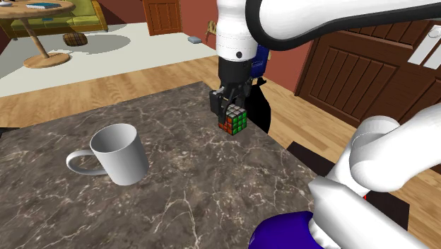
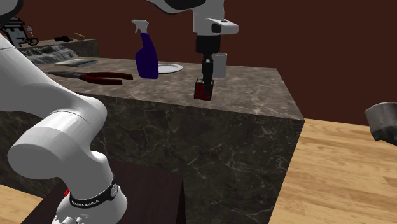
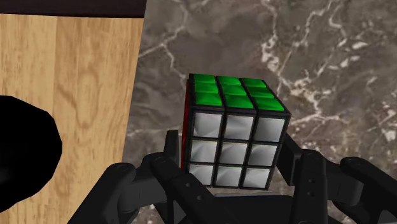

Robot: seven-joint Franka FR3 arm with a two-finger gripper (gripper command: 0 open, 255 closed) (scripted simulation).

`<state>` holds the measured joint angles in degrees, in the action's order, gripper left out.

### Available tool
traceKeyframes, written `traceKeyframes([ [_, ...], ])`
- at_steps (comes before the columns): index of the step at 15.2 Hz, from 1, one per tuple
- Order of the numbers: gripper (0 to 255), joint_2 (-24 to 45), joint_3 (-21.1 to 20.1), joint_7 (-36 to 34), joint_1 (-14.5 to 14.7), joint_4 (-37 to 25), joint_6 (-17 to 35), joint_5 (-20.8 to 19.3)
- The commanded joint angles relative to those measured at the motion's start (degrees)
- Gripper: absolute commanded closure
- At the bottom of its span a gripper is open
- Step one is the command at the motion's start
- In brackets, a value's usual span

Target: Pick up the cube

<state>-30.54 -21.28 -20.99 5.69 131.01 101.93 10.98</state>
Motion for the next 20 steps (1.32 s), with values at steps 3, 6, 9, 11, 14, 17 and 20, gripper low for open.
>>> traceKeyframes([
  [3, 255, 0.05, -0.10, -0.01, 0.07, 0.13, -0.02, 0.10],
  [6, 255, -0.01, 0.15, -0.08, 0.03, -1.34, -1.56, -0.06],
  [9, 255, 0.10, 0.44, -0.18, -0.10, -3.72, -3.83, -0.31],
  [11, 255, 0.24, 0.62, -0.25, -0.19, -5.35, -5.33, -0.48],
  [14, 255, 0.53, 0.87, -0.37, -0.33, -7.87, -7.57, -0.73],
  [17, 255, 0.94, 1.08, -0.51, -0.48, -10.50, -9.79, -0.98],
  [20, 255, 1.29, 1.22, -0.62, -0.58, -12.43, -11.38, -1.16],
])
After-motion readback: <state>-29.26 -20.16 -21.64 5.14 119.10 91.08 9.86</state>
